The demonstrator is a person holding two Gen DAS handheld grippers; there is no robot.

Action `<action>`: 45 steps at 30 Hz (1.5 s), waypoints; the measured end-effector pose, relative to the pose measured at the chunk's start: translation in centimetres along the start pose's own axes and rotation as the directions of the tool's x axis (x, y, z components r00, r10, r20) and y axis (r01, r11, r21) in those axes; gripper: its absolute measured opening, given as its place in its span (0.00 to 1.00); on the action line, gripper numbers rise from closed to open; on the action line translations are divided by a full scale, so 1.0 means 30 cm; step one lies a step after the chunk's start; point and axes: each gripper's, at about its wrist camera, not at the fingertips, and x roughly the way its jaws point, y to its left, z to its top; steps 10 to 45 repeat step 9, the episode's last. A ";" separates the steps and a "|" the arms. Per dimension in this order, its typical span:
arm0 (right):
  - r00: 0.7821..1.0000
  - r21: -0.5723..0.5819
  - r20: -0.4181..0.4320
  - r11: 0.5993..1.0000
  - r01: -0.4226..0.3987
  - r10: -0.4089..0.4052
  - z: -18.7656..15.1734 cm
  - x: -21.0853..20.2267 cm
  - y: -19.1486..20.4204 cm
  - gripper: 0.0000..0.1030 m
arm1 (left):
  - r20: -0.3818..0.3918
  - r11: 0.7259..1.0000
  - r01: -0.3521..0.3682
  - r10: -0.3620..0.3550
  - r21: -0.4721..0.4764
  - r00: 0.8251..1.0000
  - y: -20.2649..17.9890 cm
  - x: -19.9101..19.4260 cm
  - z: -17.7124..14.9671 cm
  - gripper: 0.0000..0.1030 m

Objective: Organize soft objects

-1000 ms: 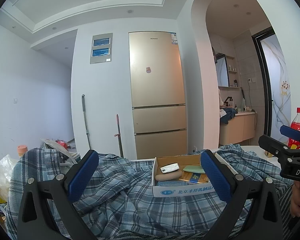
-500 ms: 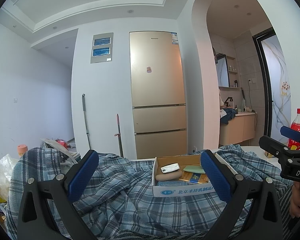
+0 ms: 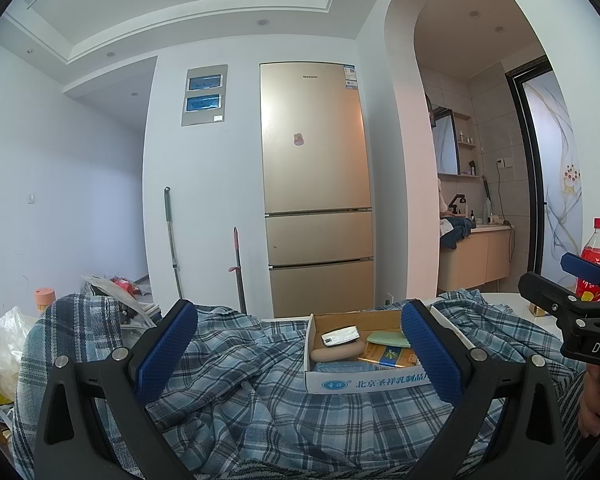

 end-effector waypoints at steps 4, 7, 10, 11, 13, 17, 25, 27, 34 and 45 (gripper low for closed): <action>1.000 0.000 -0.001 1.000 0.000 0.000 -0.001 0.000 0.001 1.00 | 0.003 1.000 0.001 -0.001 0.000 1.000 -0.001 -0.001 0.000 1.00; 1.000 0.001 -0.001 1.000 0.000 0.000 -0.001 0.000 0.000 1.00 | 0.002 1.000 0.001 -0.001 0.001 1.000 0.000 -0.003 0.001 1.00; 1.000 0.001 0.000 1.000 -0.001 0.001 -0.001 0.000 0.000 1.00 | 0.002 1.000 0.002 -0.002 -0.001 1.000 0.000 -0.005 0.002 1.00; 1.000 0.001 0.000 1.000 -0.001 0.001 -0.001 0.000 0.000 1.00 | 0.002 1.000 0.002 -0.002 -0.001 1.000 0.000 -0.005 0.002 1.00; 1.000 0.001 0.000 1.000 -0.001 0.001 -0.001 0.000 0.000 1.00 | 0.002 1.000 0.002 -0.002 -0.001 1.000 0.000 -0.005 0.002 1.00; 1.000 0.001 0.000 1.000 -0.001 0.001 -0.001 0.000 0.000 1.00 | 0.002 1.000 0.002 -0.002 -0.001 1.000 0.000 -0.005 0.002 1.00; 1.000 0.001 0.000 1.000 -0.001 0.001 -0.001 0.000 0.000 1.00 | 0.002 1.000 0.002 -0.002 -0.001 1.000 0.000 -0.005 0.002 1.00; 1.000 0.001 0.000 1.000 -0.001 0.001 -0.001 0.000 0.000 1.00 | 0.002 1.000 0.002 -0.002 -0.001 1.000 0.000 -0.005 0.002 1.00; 1.000 0.001 0.000 1.000 -0.001 0.001 -0.001 0.000 0.000 1.00 | 0.002 1.000 0.002 -0.002 -0.001 1.000 0.000 -0.005 0.002 1.00; 1.000 0.001 0.000 1.000 -0.001 0.001 -0.001 0.000 0.000 1.00 | 0.002 1.000 0.002 -0.002 -0.001 1.000 0.000 -0.005 0.002 1.00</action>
